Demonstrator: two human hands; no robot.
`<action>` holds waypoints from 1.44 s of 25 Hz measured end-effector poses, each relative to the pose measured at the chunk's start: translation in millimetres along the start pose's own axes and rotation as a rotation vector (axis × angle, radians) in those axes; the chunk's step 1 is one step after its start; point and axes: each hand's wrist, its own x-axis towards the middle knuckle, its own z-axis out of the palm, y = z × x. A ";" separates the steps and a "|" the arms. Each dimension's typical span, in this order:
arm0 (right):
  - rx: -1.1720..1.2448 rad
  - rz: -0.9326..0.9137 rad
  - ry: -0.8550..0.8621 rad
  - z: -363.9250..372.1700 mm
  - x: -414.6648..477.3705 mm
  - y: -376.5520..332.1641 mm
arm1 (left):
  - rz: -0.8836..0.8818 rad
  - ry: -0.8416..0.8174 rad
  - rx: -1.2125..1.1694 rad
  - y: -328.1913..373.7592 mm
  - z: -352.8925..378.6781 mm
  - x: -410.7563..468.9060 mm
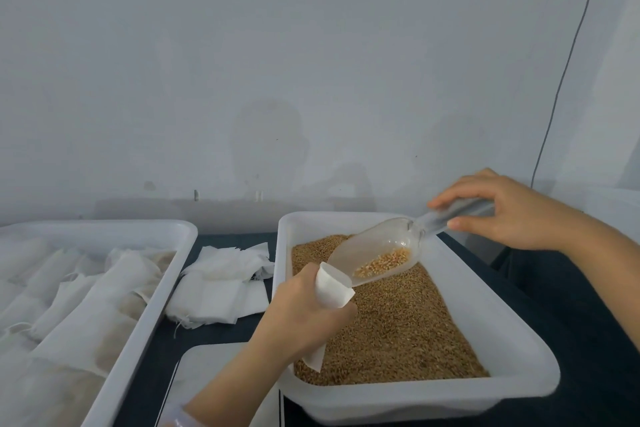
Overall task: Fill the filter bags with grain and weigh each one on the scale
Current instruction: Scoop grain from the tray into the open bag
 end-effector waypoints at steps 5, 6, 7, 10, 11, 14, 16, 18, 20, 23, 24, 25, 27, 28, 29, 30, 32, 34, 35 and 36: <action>-0.217 -0.174 0.050 -7.6 14.9 -27.4 | 0.001 0.012 0.086 4.4 3.2 -1.1; -0.232 -0.189 0.059 -7.7 16.6 -30.9 | -0.001 0.020 0.081 4.4 3.3 -1.3; -0.240 -0.196 0.062 -7.0 17.5 -33.4 | -0.004 0.028 0.070 4.5 3.1 -1.5; -0.218 -0.183 0.059 -5.7 16.7 -32.4 | -0.004 0.041 0.053 3.4 3.0 -1.5; -0.198 -0.164 0.060 -6.4 16.0 -28.5 | -0.004 0.041 0.047 3.2 2.9 -1.8; -0.102 -0.016 0.082 -0.5 11.1 -4.9 | -0.014 0.033 -0.047 1.3 1.7 -3.0; -0.031 0.155 0.048 24.4 4.0 13.0 | -0.014 0.025 -0.221 2.6 -4.4 -5.4; -0.072 0.267 -0.086 66.1 -7.1 26.1 | 0.001 0.000 -0.349 3.7 -16.4 -9.0; -0.122 0.304 -0.231 105.3 -19.2 30.9 | 0.030 -0.020 -0.429 3.2 -30.9 -12.3; -0.213 0.336 -0.365 128.6 -21.6 22.0 | 0.071 -0.089 -0.560 -1.9 -57.0 -18.2; -0.249 0.331 -0.376 130.6 -18.7 14.7 | 0.083 -0.120 -0.581 -4.3 -65.6 -20.5; -0.213 0.294 -0.343 130.7 -14.3 2.7 | 0.082 -0.151 -0.603 -6.0 -73.2 -22.2; 0.152 0.169 -0.236 131.3 -2.0 -40.7 | 0.049 -0.239 -0.666 -10.2 -86.5 -24.8; 0.403 0.082 -0.238 130.9 2.9 -69.8 | 0.025 -0.297 -0.701 -12.3 -91.1 -25.7; 0.600 -0.012 -0.282 134.5 8.4 -96.2 | 0.008 -0.352 -0.725 -14.5 -94.4 -27.4; 0.714 -0.081 -0.323 140.8 13.2 -118.2 | 0.005 -0.395 -0.729 -16.9 -96.3 -29.2; 0.806 -0.121 -0.335 155.6 21.3 -146.7 | -0.005 -0.403 -0.731 -24.0 -101.5 -32.6; 0.803 -0.107 -0.319 166.2 25.9 -158.1 | 0.011 -0.318 -0.668 -33.0 -109.4 -36.9; 0.754 -0.105 -0.318 171.6 26.5 -159.8 | 0.029 -0.264 -0.557 -37.4 -115.0 -38.6; 0.679 -0.087 -0.305 176.8 25.7 -161.2 | 0.033 -0.225 -0.390 -41.5 -120.3 -39.9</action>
